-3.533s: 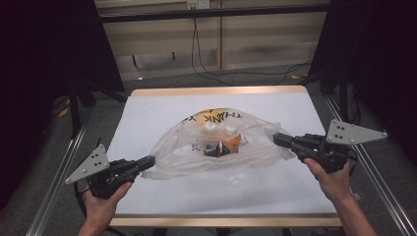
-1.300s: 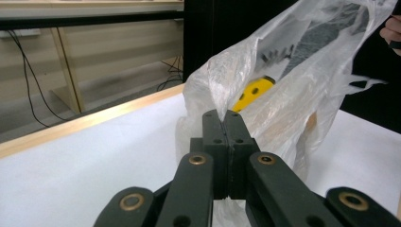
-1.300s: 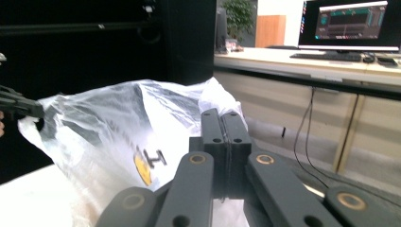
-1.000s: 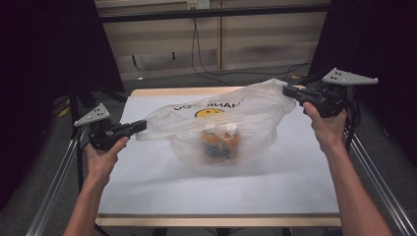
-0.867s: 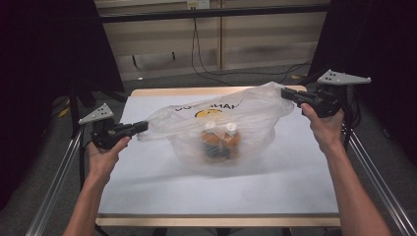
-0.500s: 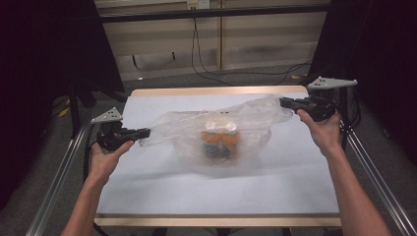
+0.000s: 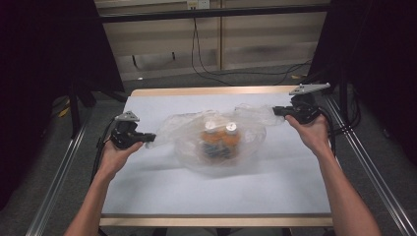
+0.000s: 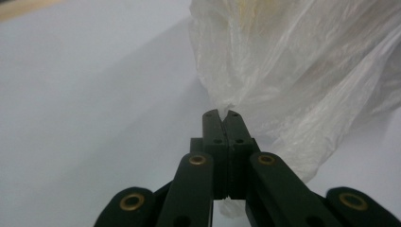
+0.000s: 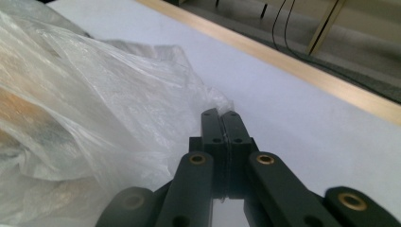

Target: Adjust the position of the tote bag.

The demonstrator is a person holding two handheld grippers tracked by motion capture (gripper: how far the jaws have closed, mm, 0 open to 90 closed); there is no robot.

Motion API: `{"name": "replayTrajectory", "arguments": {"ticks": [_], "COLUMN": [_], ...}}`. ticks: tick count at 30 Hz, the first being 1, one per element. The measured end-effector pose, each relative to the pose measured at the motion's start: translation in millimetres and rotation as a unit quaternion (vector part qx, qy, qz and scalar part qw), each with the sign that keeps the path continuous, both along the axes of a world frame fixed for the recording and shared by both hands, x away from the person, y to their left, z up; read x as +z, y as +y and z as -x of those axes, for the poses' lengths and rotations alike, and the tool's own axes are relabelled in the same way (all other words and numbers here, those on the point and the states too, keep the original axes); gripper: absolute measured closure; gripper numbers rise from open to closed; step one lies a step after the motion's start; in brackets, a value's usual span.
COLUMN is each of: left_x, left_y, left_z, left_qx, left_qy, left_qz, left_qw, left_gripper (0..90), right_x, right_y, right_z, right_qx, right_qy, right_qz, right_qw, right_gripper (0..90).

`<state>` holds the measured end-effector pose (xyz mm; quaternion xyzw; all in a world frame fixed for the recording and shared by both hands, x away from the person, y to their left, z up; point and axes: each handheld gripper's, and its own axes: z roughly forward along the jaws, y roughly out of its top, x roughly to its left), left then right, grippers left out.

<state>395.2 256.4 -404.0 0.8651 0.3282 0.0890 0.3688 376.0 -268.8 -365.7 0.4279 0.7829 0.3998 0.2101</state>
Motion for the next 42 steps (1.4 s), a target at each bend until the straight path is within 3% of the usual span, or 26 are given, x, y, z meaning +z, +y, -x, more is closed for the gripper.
{"name": "replayTrajectory", "arguments": {"ticks": [5,8,13,16,18,25,30,33,35,36,37,38,39,40,41,42], "left_x": [-7.6,-10.3,-22.1,-27.9,-32.1,-46.0,-50.7,-53.9,-55.3,-56.4,-56.4,-54.8,-50.4,-50.4,-40.4,-40.4], "left_y": [-5.2,-4.7,-4.4,-6.3,-12.0,-28.5,-36.1,-33.3,-31.8,-28.5,-28.5,-25.6,-21.1,-21.1,-15.8,-15.8], "left_z": [3.4,6.0,12.4,12.1,11.0,8.5,14.2,16.1,16.9,17.2,17.2,17.8,18.5,18.5,21.2,21.2], "left_qx": [-0.021,-0.027,-0.029,-0.034,-0.04,-0.049,-0.062,-0.063,-0.061,-0.064,-0.064,-0.06,-0.055,-0.055,-0.047,-0.047], "left_qy": [0.017,0.02,0.037,0.046,0.052,0.071,0.066,0.083,0.081,0.081,0.081,0.068,0.059,0.059,0.037,0.037], "left_qz": [-0.029,-0.035,-0.013,-0.011,-0.025,-0.062,-0.073,-0.051,-0.043,-0.025,-0.025,-0.021,0.006,0.006,0.032,0.032], "left_qw": [0.9992,0.9988,0.9988,0.9983,0.9975,0.9943,0.9932,0.9933,0.9939,0.9944,0.9944,0.9956,0.9967,0.9967,0.9977,0.9977], "left_gripper": [90.0,90.0,90.0,90.0,90.0,90.0,90.0,89.7,89.2,84.0,80.2,80.2,73.2,70.2,67.0,64.9], "right_x": [-11.7,-15.7,-29.8,-36.2,-43.4,-58.9,-69.0,-75.4,-76.5,-78.0,-78.0,-78.1,-74.2,-71.2,-66.7,-60.7], "right_y": [-0.1,-1.8,-1.8,-1.6,1.6,17.0,21.9,19.7,18.6,16.4,16.4,14.7,8.7,6.1,2.6,-1.1], "right_z": [-0.7,2.3,13.3,14.9,13.1,8.0,7.1,8.8,9.6,12.8,12.8,13.8,16.7,17.6,19.3,21.5], "right_qx": [0.003,0.003,0.011,0.012,0.013,0.022,0.032,0.033,0.034,0.037,0.037,0.04,0.035,0.033,0.027,0.028], "right_qy": [0.019,0.025,0.032,0.039,0.045,0.054,0.066,0.069,0.069,0.061,0.061,0.055,0.039,0.033,0.024,0.013], "right_qz": [0.016,0.026,0.027,0.026,0.023,0.059,0.062,0.039,0.032,0.007,0.007,-0.001,-0.027,-0.033,-0.048,-0.066], "right_qw": [0.9997,0.9993,0.9991,0.9988,0.9986,0.9965,0.9954,0.9963,0.9965,0.9974,0.9974,0.9977,0.9983,0.9984,0.9982,0.9973], "right_gripper": [90.0,90.0,90.0,90.0,90.0,90.0,90.0,90.0,89.8,86.9,86.9,85.0,79.6,77.1,76.2,75.1]}}
